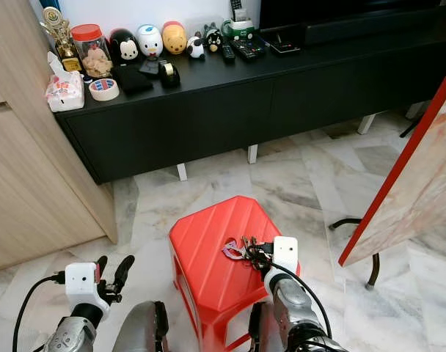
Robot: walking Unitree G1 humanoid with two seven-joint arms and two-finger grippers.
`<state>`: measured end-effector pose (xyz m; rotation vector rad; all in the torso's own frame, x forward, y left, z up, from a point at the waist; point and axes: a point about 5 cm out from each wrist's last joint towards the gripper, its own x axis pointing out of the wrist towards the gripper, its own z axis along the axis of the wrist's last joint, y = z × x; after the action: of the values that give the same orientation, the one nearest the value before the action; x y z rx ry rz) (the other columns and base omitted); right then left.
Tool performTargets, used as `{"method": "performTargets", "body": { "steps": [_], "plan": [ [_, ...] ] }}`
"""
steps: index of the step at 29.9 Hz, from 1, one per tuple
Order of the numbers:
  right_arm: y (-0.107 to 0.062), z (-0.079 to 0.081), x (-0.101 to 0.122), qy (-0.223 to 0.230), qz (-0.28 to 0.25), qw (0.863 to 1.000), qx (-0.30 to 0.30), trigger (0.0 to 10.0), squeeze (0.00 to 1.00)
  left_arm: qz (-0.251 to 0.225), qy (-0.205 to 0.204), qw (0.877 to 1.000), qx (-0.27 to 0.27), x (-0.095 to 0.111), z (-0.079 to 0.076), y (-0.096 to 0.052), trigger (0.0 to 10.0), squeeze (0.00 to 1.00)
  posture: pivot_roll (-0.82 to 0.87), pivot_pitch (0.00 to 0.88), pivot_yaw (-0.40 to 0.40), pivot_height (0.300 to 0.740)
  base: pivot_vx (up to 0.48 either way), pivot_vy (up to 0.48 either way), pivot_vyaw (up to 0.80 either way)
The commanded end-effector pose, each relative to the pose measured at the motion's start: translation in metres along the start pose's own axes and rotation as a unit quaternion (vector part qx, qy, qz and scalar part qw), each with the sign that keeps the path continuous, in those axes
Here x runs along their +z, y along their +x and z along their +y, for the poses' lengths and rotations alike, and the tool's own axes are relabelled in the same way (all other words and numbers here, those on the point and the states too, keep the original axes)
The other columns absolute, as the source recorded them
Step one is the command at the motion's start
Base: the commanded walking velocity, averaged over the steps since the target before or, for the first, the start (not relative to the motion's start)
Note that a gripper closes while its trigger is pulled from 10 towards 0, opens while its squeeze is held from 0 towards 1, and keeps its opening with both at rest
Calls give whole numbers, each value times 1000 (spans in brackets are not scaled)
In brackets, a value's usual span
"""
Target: Hang keys on a hook
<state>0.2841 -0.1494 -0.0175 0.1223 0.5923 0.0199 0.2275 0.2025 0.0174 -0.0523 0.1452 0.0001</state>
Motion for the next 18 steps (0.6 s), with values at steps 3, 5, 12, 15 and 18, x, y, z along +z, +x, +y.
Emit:
{"method": "performTargets", "body": {
  "steps": [3, 5, 12, 15, 18],
  "plan": [
    [-1, 0, -9, -4, 22, 1000, -1, 0, 0, 13, 6, 1000, 6, -3, 5, -3, 10000, 0, 111, 102, 9, 579, 0, 0, 0],
    [-1, 0, -9, -3, 22, 1000, -2, 0, 0, 14, 6, 1000, 6, -4, 5, -3, 10000, 0, 111, 102, 9, 579, 0, 0, 0],
    [-1, 0, -8, -1, 21, 1000, -2, 0, 0, 14, 9, 1000, 5, -4, 5, -3, 10000, 0, 111, 102, 9, 579, 0, 0, 0],
    [-1, 0, -8, -1, 20, 1000, -3, 0, 0, 15, 11, 1000, 4, -4, 5, -3, 10000, 0, 113, 102, 8, 579, 0, 0, 0],
    [-1, 1, -7, -1, 19, 1000, -2, 0, 0, 16, 12, 1000, 4, -5, 5, -4, 10000, 0, 113, 102, 9, 579, 0, 0, 0]
  ]
}}
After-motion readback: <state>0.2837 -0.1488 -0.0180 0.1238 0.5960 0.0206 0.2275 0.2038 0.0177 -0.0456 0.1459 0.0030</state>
